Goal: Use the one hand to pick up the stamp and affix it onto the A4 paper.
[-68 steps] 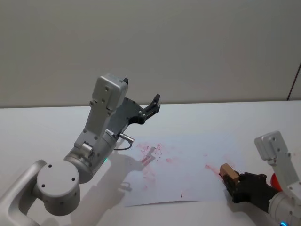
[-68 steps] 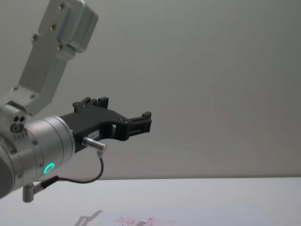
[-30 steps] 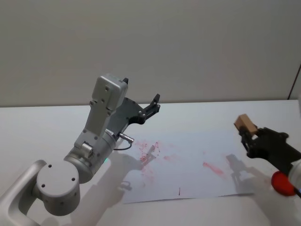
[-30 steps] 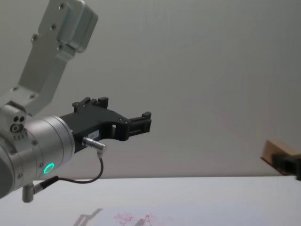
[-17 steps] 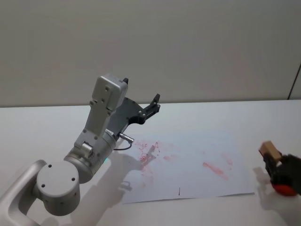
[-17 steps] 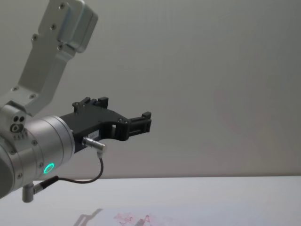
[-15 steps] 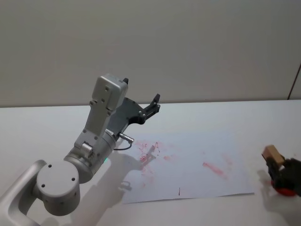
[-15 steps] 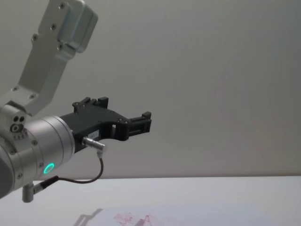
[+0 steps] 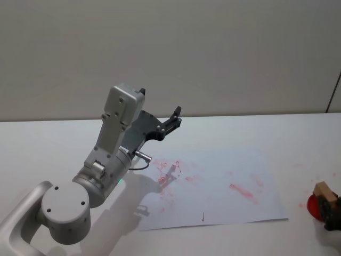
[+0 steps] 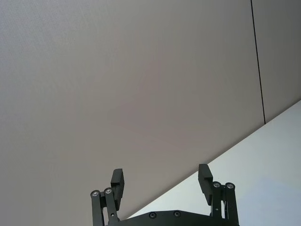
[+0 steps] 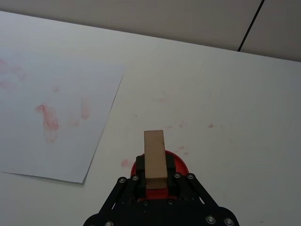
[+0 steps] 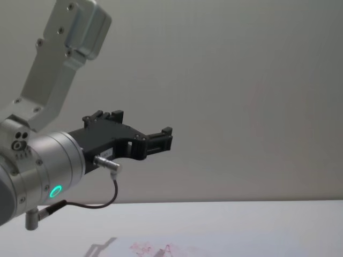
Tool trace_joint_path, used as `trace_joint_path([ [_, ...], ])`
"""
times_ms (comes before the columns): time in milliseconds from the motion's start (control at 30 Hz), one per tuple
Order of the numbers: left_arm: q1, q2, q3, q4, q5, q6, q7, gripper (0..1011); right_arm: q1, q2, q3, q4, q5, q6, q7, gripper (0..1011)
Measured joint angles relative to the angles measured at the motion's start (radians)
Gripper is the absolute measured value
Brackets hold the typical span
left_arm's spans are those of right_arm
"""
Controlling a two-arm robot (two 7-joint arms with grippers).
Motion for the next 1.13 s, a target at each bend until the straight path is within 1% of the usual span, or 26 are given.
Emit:
trace_joint_path([
  [267, 0.0, 0.0, 0.0, 0.0, 0.0, 0.0, 0.0, 1001, 0.003, 0.001, -0.001, 0.021, -0.02, -0.005, 0.011, 220],
  [367, 0.0, 0.0, 0.0, 0.0, 0.0, 0.0, 0.0, 1001, 0.004, 0.001, -0.002, 0.027, -0.025, -0.007, 0.015, 274],
  [400, 0.0, 0.0, 0.0, 0.0, 0.0, 0.0, 0.0, 1001, 0.005, 0.001, -0.002, 0.029, -0.026, -0.007, 0.015, 331],
  [467, 0.0, 0.0, 0.0, 0.0, 0.0, 0.0, 0.0, 1001, 0.005, 0.0, -0.003, 0.032, -0.029, -0.007, 0.017, 362],
  [500, 0.0, 0.0, 0.0, 0.0, 0.0, 0.0, 0.0, 1001, 0.006, 0.0, -0.003, 0.033, -0.03, -0.008, 0.018, 393],
  [533, 0.0, 0.0, 0.0, 0.0, 0.0, 0.0, 0.0, 1001, 0.006, 0.0, -0.003, 0.034, -0.031, -0.008, 0.019, 449],
  [633, 0.0, 0.0, 0.0, 0.0, 0.0, 0.0, 0.0, 1001, 0.007, 0.0, -0.004, 0.038, -0.035, -0.009, 0.021, 510],
  [700, 0.0, 0.0, 0.0, 0.0, 0.0, 0.0, 0.0, 1001, 0.007, 0.0, -0.004, 0.039, -0.036, -0.009, 0.021, 595],
  [733, 0.0, 0.0, 0.0, 0.0, 0.0, 0.0, 0.0, 1001, 0.007, 0.0, -0.004, 0.039, -0.036, -0.009, 0.022, 615],
  [767, 0.0, 0.0, 0.0, 0.0, 0.0, 0.0, 0.0, 1001, 0.008, 0.0, -0.004, 0.04, -0.037, -0.01, 0.022, 678],
  [800, 0.0, 0.0, 0.0, 0.0, 0.0, 0.0, 0.0, 1001, 0.008, 0.0, -0.004, 0.041, -0.038, -0.01, 0.023, 709],
  [833, 0.0, 0.0, 0.0, 0.0, 0.0, 0.0, 0.0, 1001, 0.008, 0.0, -0.004, 0.042, -0.038, -0.01, 0.023, 709],
  [867, 0.0, 0.0, 0.0, 0.0, 0.0, 0.0, 0.0, 1001, 0.008, 0.0, -0.004, 0.042, -0.039, -0.01, 0.023, 736],
  [900, 0.0, 0.0, 0.0, 0.0, 0.0, 0.0, 0.0, 1001, 0.008, 0.0, -0.005, 0.043, -0.039, -0.01, 0.023, 791],
  [1000, 0.0, 0.0, 0.0, 0.0, 0.0, 0.0, 0.0, 1001, 0.008, 0.0, -0.005, 0.044, -0.04, -0.01, 0.024, 883],
  [1033, 0.0, 0.0, 0.0, 0.0, 0.0, 0.0, 0.0, 1001, 0.008, 0.0, -0.005, 0.044, -0.041, -0.01, 0.024, 893],
  [1133, 0.0, 0.0, 0.0, 0.0, 0.0, 0.0, 0.0, 1001, 0.008, 0.0, -0.005, 0.045, -0.041, -0.011, 0.025, 976],
])
